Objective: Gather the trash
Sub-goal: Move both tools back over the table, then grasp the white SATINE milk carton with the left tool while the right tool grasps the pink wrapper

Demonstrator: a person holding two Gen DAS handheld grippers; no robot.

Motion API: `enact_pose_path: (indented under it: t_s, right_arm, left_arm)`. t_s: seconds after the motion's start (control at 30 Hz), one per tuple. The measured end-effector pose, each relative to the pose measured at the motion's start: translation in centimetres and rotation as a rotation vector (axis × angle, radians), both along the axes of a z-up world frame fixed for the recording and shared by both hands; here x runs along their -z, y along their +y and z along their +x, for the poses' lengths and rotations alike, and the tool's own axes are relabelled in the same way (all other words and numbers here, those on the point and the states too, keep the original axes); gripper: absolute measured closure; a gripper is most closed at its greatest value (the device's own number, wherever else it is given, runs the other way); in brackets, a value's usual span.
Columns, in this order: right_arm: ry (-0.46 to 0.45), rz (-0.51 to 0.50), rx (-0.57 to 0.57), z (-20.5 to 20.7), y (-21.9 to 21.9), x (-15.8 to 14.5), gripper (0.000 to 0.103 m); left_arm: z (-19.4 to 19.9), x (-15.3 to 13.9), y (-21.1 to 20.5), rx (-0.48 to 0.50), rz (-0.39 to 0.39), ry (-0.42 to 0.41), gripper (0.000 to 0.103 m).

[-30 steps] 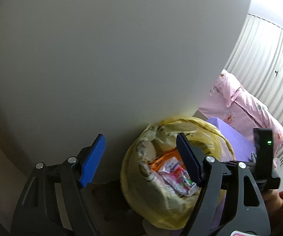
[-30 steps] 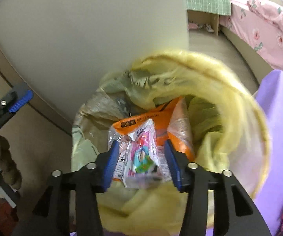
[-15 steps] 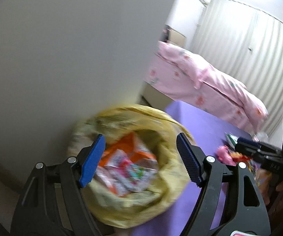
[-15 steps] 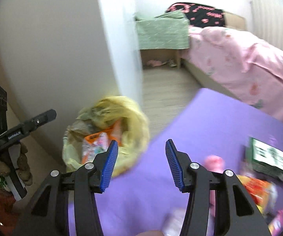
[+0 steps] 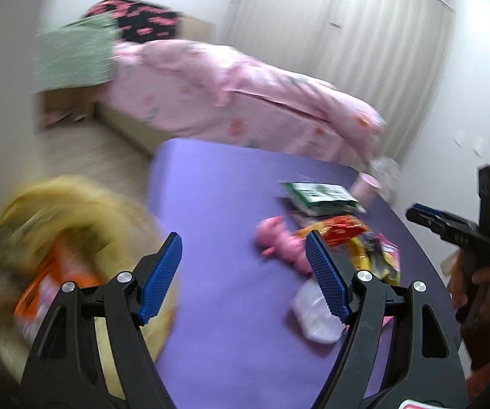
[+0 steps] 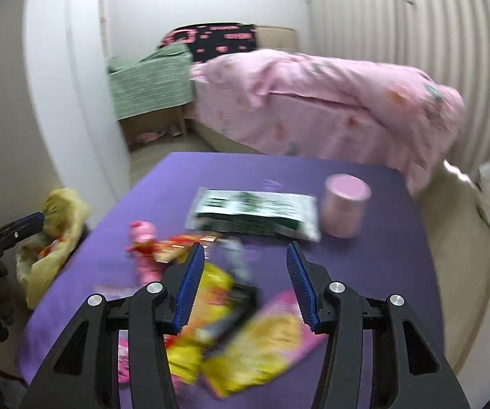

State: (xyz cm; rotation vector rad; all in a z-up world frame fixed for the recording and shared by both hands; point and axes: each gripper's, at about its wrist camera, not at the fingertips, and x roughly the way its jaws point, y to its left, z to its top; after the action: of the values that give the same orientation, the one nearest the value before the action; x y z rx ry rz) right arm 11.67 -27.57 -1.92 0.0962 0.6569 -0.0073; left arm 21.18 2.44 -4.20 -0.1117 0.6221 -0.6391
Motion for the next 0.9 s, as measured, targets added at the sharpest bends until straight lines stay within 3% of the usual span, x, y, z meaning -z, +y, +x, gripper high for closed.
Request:
enact_pose_path:
  t_s: [0.17, 0.33, 0.47, 0.6, 0.67, 0.77, 0.9]
  right_arm:
    - [0.012, 0.029, 0.055, -0.6, -3.1, 1.1, 0.056]
    - [0.032, 0.053, 0.065, -1.4, -4.3, 2.4, 0.056]
    - [0.073, 0.034, 0.076, -2.4, -4.9, 3.9, 0.056]
    - [0.111, 0.080, 0.096, -3.4, -6.1, 5.4, 0.056]
    - [0.127, 0.112, 0.106, -3.8, -6.7, 6.0, 0.056]
    - [0.140, 0.134, 0.118, -4.1, -7.4, 6.6, 0.056]
    - [0.158, 0.157, 0.130, -3.7, -7.8, 7.5, 0.056]
  left_arm:
    - [5.1, -1.0, -9.2, 0.320, 0.077, -0.052, 0.032]
    - [10.3, -0.9, -18.6, 0.503, 0.209, -0.012, 0.032]
    - [12.9, 0.1, -24.4, 0.551, 0.358, -0.031, 0.032]
    - [14.2, 2.4, -28.0, 0.648, 0.488, 0.034, 0.032]
    - [14.1, 3.2, -28.7, 0.704, 0.524, 0.085, 0.032]
    - [12.9, 4.0, -29.2, 0.736, 0.608, 0.072, 0.032]
    - [13.2, 5.1, -29.7, 0.685, 0.618, 0.110, 0.032]
